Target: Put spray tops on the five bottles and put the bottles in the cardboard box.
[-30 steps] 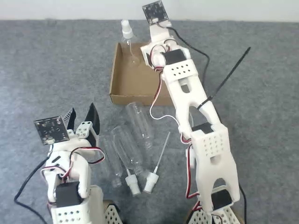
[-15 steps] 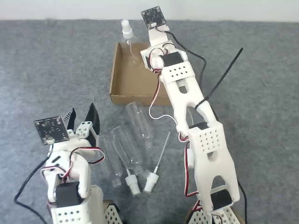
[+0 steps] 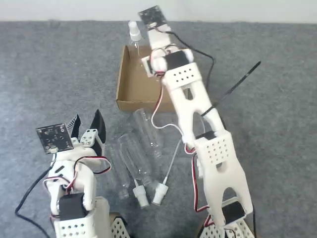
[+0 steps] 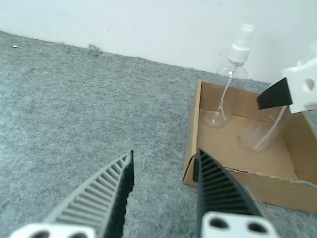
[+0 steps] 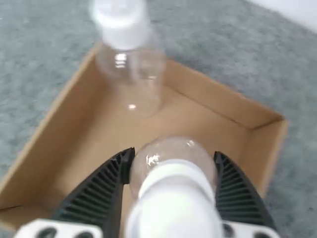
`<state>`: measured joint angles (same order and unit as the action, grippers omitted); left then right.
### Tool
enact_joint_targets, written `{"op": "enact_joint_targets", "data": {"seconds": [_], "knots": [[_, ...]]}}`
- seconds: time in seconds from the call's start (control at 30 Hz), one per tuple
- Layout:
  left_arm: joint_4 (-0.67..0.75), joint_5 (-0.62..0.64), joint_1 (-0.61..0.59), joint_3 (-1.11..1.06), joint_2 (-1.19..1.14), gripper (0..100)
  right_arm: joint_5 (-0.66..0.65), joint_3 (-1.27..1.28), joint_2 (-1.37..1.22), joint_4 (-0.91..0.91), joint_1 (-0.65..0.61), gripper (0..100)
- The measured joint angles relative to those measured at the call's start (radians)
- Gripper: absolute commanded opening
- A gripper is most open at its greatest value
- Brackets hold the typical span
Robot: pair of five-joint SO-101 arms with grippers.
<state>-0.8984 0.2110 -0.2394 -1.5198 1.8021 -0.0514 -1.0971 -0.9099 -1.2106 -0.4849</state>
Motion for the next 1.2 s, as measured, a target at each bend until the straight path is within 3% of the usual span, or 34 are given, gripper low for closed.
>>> {"op": "enact_joint_targets", "data": {"seconds": [0.57,0.83,1.2], "knots": [[0.0,0.0,0.0,0.0,0.0,18,-0.052,-0.014,-0.077,0.064,-0.135,15.8],[0.0,0.0,0.0,0.0,0.0,18,-0.057,-0.071,-0.095,0.044,-0.135,36.0],[0.0,0.0,0.0,0.0,0.0,18,-0.057,-0.193,-0.095,-0.043,-0.135,36.6]]}}
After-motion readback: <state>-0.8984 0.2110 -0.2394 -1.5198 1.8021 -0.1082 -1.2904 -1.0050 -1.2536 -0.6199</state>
